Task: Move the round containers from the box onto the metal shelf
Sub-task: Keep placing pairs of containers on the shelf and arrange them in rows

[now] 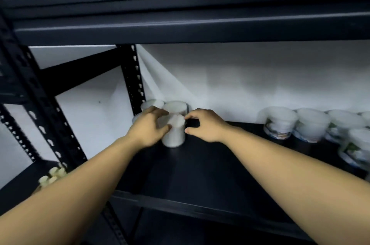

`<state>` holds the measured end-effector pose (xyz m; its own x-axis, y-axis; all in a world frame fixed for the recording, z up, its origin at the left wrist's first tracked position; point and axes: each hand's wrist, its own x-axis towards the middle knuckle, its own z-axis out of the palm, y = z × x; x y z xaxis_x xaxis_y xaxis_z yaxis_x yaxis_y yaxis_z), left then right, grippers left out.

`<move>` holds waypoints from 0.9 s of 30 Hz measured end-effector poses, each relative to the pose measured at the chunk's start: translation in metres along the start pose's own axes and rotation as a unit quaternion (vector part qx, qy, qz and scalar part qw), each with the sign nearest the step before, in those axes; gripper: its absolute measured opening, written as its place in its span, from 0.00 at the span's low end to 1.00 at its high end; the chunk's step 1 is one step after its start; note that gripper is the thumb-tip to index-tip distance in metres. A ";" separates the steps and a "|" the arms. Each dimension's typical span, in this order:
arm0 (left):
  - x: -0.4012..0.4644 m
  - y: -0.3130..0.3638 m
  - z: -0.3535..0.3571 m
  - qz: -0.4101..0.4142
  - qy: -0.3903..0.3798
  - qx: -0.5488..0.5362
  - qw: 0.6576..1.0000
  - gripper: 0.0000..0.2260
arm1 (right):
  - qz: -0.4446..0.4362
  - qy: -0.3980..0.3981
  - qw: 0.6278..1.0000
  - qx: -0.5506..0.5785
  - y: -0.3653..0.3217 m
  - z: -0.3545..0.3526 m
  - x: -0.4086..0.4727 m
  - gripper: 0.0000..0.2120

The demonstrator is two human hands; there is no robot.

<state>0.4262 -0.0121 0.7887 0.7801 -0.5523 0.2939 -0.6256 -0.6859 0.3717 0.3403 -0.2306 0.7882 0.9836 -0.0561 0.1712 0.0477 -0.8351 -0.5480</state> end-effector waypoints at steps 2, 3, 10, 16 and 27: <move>-0.007 -0.017 -0.004 -0.022 -0.004 0.006 1.000 0.30 | -0.015 0.002 1.000 -0.014 -0.014 0.018 0.009 0.24; -0.009 -0.024 -0.005 -0.032 -0.007 0.009 0.999 0.32 | -0.026 0.005 0.999 -0.021 -0.020 0.025 0.012 0.25; -0.019 -0.046 0.005 -0.052 -0.071 0.054 0.995 0.37 | -0.035 -0.014 0.998 -0.047 -0.030 0.055 0.020 0.27; -0.036 -0.044 0.016 -0.016 -0.028 0.008 0.999 0.37 | -0.031 0.028 0.999 -0.012 -0.011 0.051 -0.011 0.22; -0.101 0.033 0.054 0.091 0.014 -0.083 0.992 0.30 | -0.043 0.143 0.987 0.051 0.036 0.022 -0.140 0.17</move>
<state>0.3269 -0.0045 0.7242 0.6561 -0.6443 0.3929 -0.7482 -0.4872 0.4503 0.2077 -0.2410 0.7264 0.8865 -0.1529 0.4368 0.1601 -0.7843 -0.5994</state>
